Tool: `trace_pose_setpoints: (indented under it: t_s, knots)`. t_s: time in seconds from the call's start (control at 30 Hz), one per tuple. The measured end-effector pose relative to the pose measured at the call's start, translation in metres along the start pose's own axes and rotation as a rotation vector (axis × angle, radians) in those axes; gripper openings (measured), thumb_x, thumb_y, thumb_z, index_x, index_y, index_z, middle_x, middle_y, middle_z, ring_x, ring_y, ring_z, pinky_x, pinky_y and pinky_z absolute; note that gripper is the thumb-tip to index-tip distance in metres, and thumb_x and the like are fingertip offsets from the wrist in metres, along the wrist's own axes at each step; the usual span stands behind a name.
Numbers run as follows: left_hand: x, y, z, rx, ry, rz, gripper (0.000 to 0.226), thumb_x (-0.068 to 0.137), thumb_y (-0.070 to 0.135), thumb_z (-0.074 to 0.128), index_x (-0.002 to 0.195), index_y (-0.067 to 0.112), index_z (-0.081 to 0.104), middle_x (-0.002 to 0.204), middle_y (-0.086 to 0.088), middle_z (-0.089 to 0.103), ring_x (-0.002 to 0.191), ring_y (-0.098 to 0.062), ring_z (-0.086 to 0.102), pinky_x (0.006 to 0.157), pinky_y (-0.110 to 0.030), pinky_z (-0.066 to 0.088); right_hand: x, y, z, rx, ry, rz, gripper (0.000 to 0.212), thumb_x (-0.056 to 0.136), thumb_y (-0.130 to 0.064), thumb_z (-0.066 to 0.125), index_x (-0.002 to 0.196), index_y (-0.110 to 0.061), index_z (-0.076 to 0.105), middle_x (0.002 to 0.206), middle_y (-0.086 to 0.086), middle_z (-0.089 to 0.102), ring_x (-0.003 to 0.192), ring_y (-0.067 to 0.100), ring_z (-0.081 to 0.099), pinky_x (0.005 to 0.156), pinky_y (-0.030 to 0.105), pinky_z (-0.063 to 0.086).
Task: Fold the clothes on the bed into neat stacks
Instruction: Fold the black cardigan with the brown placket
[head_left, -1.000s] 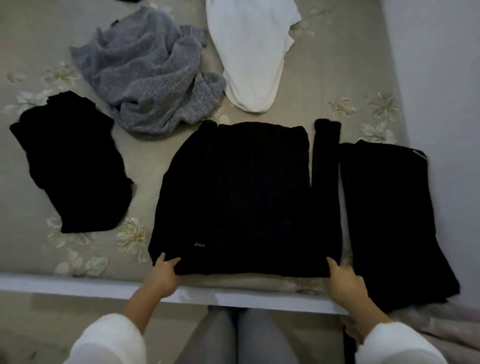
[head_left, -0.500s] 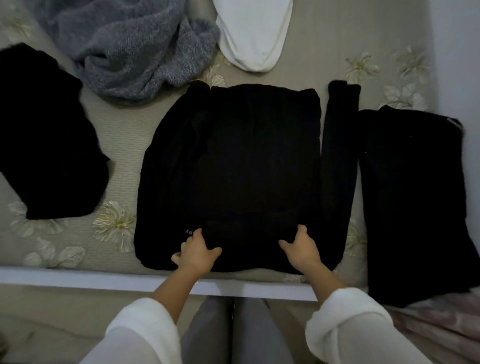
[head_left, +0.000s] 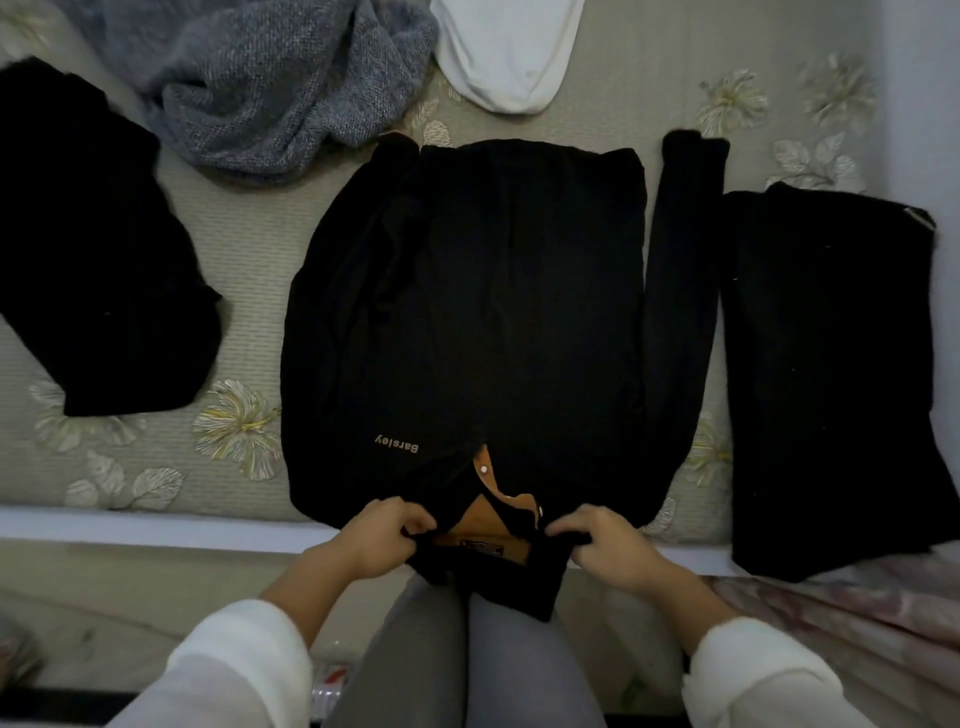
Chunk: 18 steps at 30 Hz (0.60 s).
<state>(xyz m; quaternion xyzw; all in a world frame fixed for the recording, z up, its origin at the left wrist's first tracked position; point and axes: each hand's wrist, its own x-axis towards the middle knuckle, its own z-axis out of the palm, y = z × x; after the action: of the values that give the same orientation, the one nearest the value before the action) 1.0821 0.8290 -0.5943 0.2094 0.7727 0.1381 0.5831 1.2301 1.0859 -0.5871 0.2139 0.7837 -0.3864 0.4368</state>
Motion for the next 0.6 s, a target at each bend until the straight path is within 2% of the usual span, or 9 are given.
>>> trace_pose_setpoints:
  t_s: [0.07, 0.1, 0.2, 0.3, 0.37, 0.4, 0.5, 0.6]
  knots:
    - [0.004, 0.008, 0.001, -0.112, 0.025, -0.015, 0.047, 0.087, 0.004, 0.056, 0.131, 0.020, 0.052, 0.091, 0.006, 0.064, 0.091, -0.007, 0.062, 0.077, -0.013, 0.048, 0.007, -0.013, 0.003, 0.155, -0.025, 0.036, 0.046, 0.080, -0.002, 0.056, 0.117, -0.026, 0.068, 0.104, -0.013, 0.053, 0.107, 0.011, 0.054, 0.084, 0.012, 0.040]
    - [0.006, 0.012, 0.003, -0.144, 0.045, -0.026, 0.049, 0.087, 0.006, 0.058, 0.133, 0.021, 0.048, 0.084, 0.008, 0.064, 0.080, -0.002, 0.061, 0.068, -0.009, 0.046, 0.010, -0.020, 0.005, 0.161, -0.065, 0.040, 0.045, 0.080, -0.003, 0.056, 0.117, -0.027, 0.068, 0.103, -0.015, 0.053, 0.105, 0.010, 0.053, 0.081, 0.011, 0.039]
    - [0.008, 0.020, 0.010, -0.207, 0.135, -0.021, 0.047, 0.084, 0.006, 0.063, 0.125, 0.023, 0.047, 0.073, 0.006, 0.063, 0.065, 0.000, 0.059, 0.058, -0.009, 0.043, 0.019, -0.035, 0.016, 0.043, -0.199, 0.021, 0.046, 0.080, -0.005, 0.050, 0.118, -0.025, 0.068, 0.124, -0.008, 0.059, 0.118, 0.012, 0.051, 0.095, 0.019, 0.041]
    - [0.009, 0.025, 0.015, -0.252, 0.056, 0.010, 0.031, 0.081, 0.007, 0.066, 0.106, 0.021, 0.056, 0.067, 0.004, 0.062, 0.060, -0.002, 0.060, 0.057, -0.013, 0.048, 0.023, -0.046, 0.017, 0.075, -0.205, 0.035, 0.045, 0.082, -0.003, 0.047, 0.118, -0.020, 0.068, 0.126, -0.002, 0.061, 0.119, 0.015, 0.053, 0.101, 0.026, 0.042]
    - [0.009, 0.030, 0.014, -0.248, -0.040, 0.016, 0.019, 0.082, 0.009, 0.065, 0.098, 0.019, 0.063, 0.069, 0.005, 0.063, 0.062, -0.005, 0.061, 0.058, -0.016, 0.049, 0.026, -0.048, 0.009, 0.177, -0.103, 0.066, 0.038, 0.086, -0.003, 0.046, 0.114, -0.017, 0.069, 0.117, 0.000, 0.065, 0.112, 0.015, 0.057, 0.096, 0.025, 0.045]
    - [0.011, 0.033, 0.009, -0.246, -0.036, 0.011, 0.015, 0.083, 0.010, 0.064, 0.095, 0.018, 0.065, 0.069, 0.005, 0.064, 0.061, -0.004, 0.061, 0.057, -0.014, 0.048, 0.029, -0.049, 0.001, 0.227, -0.038, 0.091, 0.035, 0.089, -0.004, 0.046, 0.112, -0.017, 0.069, 0.112, 0.000, 0.067, 0.108, 0.015, 0.060, 0.091, 0.025, 0.047]
    - [0.022, 0.044, -0.019, -0.286, 0.125, -0.008, 0.012, 0.086, 0.011, 0.060, 0.090, 0.022, 0.065, 0.070, 0.003, 0.065, 0.059, -0.002, 0.059, 0.058, -0.017, 0.047, 0.039, -0.047, -0.036, 0.303, 0.100, 0.140, 0.027, 0.091, -0.008, 0.049, 0.106, -0.020, 0.067, 0.097, 0.001, 0.069, 0.088, 0.012, 0.064, 0.077, 0.026, 0.052]
    - [0.042, 0.060, -0.064, -0.365, 0.275, -0.018, 0.013, 0.090, 0.013, 0.058, 0.093, 0.024, 0.064, 0.077, -0.003, 0.069, 0.074, -0.018, 0.067, 0.069, -0.031, 0.054, 0.055, -0.051, -0.084, 0.341, 0.196, 0.156, 0.021, 0.091, -0.007, 0.051, 0.096, -0.022, 0.065, 0.088, 0.002, 0.069, 0.078, 0.012, 0.064, 0.070, 0.026, 0.051]
